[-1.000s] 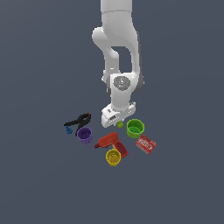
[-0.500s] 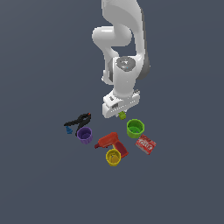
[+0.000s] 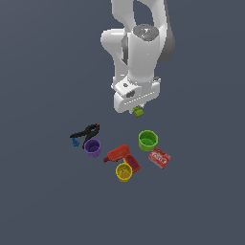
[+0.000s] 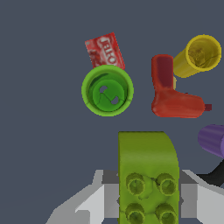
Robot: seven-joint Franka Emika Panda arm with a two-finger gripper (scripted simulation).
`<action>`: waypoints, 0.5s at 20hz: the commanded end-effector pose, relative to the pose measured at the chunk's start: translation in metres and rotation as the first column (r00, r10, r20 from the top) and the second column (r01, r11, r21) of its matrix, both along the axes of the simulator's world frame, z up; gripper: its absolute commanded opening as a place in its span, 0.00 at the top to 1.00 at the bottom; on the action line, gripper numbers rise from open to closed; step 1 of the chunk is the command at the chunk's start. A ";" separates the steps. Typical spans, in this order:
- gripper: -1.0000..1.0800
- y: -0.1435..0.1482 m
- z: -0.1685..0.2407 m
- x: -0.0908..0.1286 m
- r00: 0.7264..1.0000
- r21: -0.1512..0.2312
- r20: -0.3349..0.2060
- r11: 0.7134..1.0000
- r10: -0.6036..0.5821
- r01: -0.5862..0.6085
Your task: Pick up a designated object from a clutter of objects.
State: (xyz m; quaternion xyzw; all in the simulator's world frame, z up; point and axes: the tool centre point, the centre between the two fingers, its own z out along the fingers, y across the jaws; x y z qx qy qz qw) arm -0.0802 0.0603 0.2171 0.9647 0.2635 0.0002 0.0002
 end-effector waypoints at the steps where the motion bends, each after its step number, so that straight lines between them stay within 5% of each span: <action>1: 1.00 0.003 0.024 -0.003 1.000 0.000 -0.001 1.000 0.000 0.000; 10: 1.00 0.014 0.109 -0.009 1.000 0.000 -0.001 1.000 0.000 0.000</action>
